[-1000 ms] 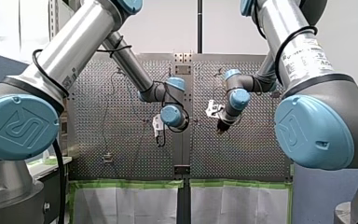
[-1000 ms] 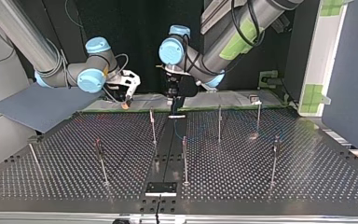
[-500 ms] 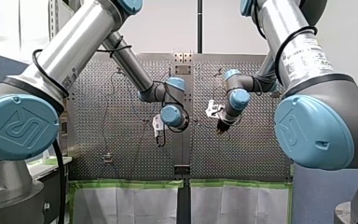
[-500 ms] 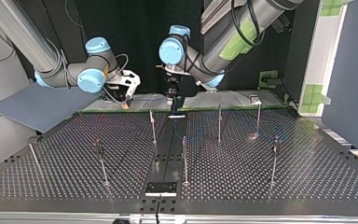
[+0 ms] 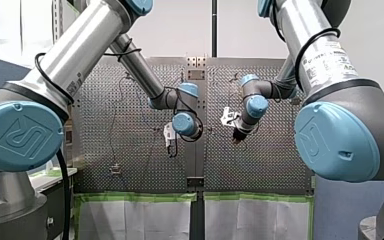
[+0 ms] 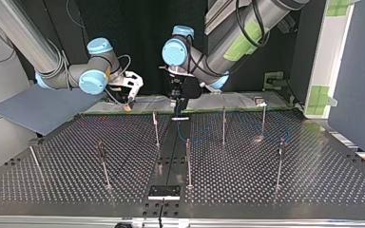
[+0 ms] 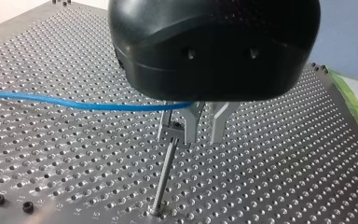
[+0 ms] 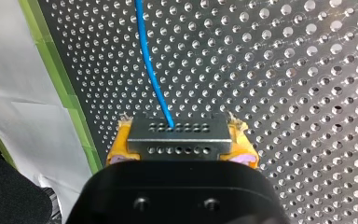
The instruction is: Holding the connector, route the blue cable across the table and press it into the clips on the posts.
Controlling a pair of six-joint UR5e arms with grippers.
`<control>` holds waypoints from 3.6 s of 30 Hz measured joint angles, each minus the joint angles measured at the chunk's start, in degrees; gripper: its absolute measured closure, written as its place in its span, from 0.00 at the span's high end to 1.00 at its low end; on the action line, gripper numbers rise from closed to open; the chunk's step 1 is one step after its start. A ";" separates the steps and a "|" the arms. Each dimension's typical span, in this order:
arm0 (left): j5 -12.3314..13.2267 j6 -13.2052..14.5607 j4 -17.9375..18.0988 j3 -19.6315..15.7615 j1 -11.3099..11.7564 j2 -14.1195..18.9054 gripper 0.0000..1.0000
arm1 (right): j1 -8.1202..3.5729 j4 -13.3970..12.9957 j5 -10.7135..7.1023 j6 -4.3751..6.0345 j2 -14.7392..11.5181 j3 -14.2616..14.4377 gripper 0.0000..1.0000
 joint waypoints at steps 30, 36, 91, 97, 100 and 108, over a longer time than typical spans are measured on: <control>-3.43 1.09 7.36 0.56 0.94 -3.90 0.20 | 2.20 -3.80 2.66 -4.88 -8.17 2.01 0.00; -2.96 1.10 7.59 0.65 1.66 -4.14 0.00 | 2.33 -4.33 2.70 -4.83 -7.90 2.50 0.00; 2.64 4.99 -0.16 12.52 4.90 -9.99 1.00 | -4.88 -11.56 -3.91 -3.90 -3.87 2.50 0.00; 0.68 7.31 -3.22 12.54 4.02 -9.85 1.00 | -5.17 -11.32 -3.96 -4.00 -3.87 2.51 0.00; -0.41 7.58 -4.69 12.54 3.86 -9.81 1.00 | -5.23 -11.26 -3.95 -4.04 -3.87 2.51 0.00; -2.75 6.97 -8.01 12.46 1.88 -7.90 1.00 | -5.35 -10.94 -4.03 -4.09 -3.87 2.54 0.00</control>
